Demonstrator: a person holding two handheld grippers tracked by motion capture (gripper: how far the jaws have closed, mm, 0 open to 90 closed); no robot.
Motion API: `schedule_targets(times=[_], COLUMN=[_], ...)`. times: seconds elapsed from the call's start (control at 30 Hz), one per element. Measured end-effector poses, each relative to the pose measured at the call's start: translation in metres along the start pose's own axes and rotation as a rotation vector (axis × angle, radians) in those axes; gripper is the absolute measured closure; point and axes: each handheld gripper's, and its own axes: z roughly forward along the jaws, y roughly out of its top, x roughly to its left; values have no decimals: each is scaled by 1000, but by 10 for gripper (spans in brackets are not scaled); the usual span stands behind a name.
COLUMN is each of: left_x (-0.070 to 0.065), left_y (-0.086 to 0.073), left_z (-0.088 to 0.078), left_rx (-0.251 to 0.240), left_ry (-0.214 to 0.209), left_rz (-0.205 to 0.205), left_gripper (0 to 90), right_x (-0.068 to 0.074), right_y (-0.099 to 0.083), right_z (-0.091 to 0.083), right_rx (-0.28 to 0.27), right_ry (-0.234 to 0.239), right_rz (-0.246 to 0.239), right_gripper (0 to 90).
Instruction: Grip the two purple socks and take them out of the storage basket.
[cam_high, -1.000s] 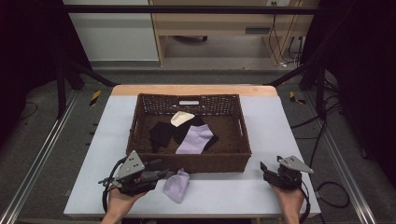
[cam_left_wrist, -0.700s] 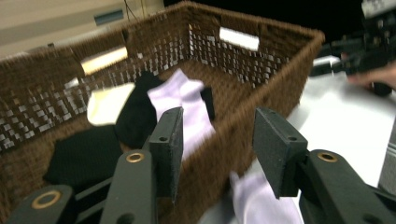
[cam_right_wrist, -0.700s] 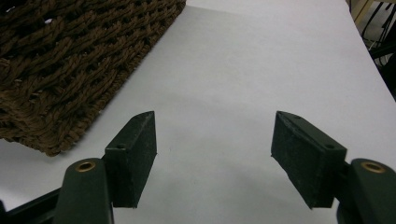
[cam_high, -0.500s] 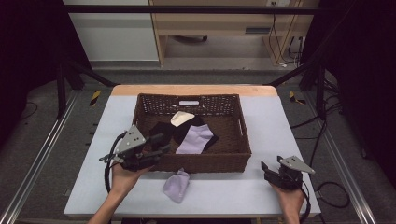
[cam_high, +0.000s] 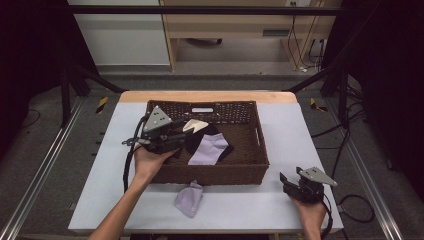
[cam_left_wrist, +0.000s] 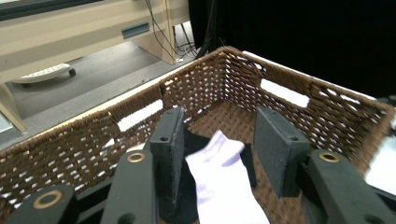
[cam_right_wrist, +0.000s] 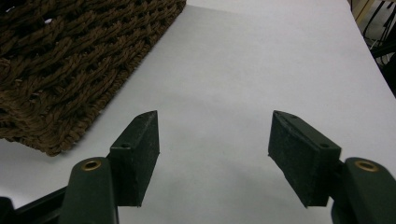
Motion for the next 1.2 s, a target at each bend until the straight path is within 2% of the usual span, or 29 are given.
schedule_targets(times=[0.17,0.33,0.4,0.5,0.6,0.87,0.9,0.93,1.07,1.2], left_x=[4,8,8,8,8,9,10,10,11,12], left_y=[7,3,-1,-6,-11,-22,-23,-25,-33,-34], left_z=[22,48,58,72,85,107,109,111,119,118], left_rx=[6,34,53,81,132,242,258,279,364,361], left_ry=[20,45,60,53,53,9,-8,-33,-52,-51], left_rz=[-4,-2,19,9,28,15,6,-2,-23,-30], left_gripper=[538,545,541,539,527,523,523,518,514,517], right_x=[0,0,0,0,0,1,1,1,0,1], right_y=[0,0,0,0,0,0,0,0,0,0], right_z=[0,0,0,0,0,0,0,0,0,0], right_rx=[-3,-3,-2,0,-1,-2,-1,3,-3,-6], right_ry=[-3,-1,0,3,1,2,2,4,1,1], right_rz=[-7,-5,-3,-3,-8,-12,-12,-7,-8,-7], right_gripper=[339,340,339,338,338,337,337,337,336,335])
